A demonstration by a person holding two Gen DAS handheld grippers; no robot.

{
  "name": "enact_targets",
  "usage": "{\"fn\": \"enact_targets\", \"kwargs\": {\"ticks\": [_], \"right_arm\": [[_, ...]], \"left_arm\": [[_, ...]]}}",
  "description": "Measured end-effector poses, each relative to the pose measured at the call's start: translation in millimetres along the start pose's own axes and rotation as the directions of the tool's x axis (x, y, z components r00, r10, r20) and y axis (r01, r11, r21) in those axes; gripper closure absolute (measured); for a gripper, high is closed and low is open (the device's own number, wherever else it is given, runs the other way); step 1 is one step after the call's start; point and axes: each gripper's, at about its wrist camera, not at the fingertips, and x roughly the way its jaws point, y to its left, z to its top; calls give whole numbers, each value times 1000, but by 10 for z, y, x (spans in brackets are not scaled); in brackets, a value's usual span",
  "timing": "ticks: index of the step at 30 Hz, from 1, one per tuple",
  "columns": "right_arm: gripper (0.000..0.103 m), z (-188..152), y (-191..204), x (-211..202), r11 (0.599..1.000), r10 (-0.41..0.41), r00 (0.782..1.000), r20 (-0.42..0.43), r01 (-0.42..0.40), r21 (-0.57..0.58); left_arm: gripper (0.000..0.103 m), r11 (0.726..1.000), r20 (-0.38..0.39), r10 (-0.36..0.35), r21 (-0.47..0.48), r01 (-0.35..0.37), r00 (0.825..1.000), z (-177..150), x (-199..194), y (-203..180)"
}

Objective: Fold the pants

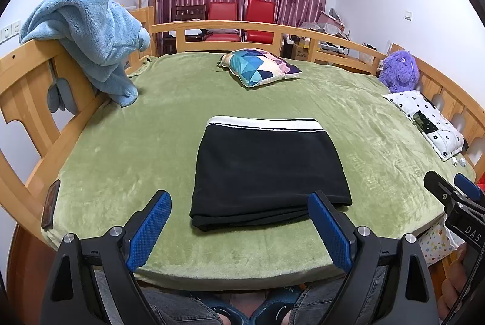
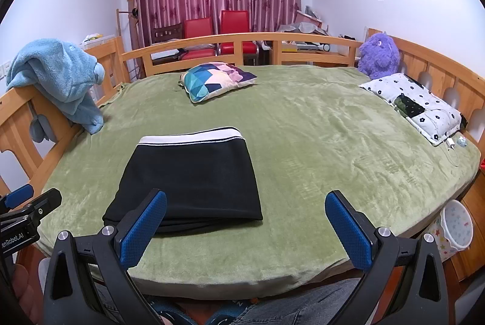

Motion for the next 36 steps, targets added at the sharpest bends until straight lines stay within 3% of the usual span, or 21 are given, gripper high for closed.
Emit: {"fn": "enact_targets", "kwargs": {"ticks": [36], "right_arm": [[1,44,139,-12,1000,-5,1000,14,5,-4]], "left_arm": [[11,1000,0,13,-19,-13,1000,45,-1,-28]]}}
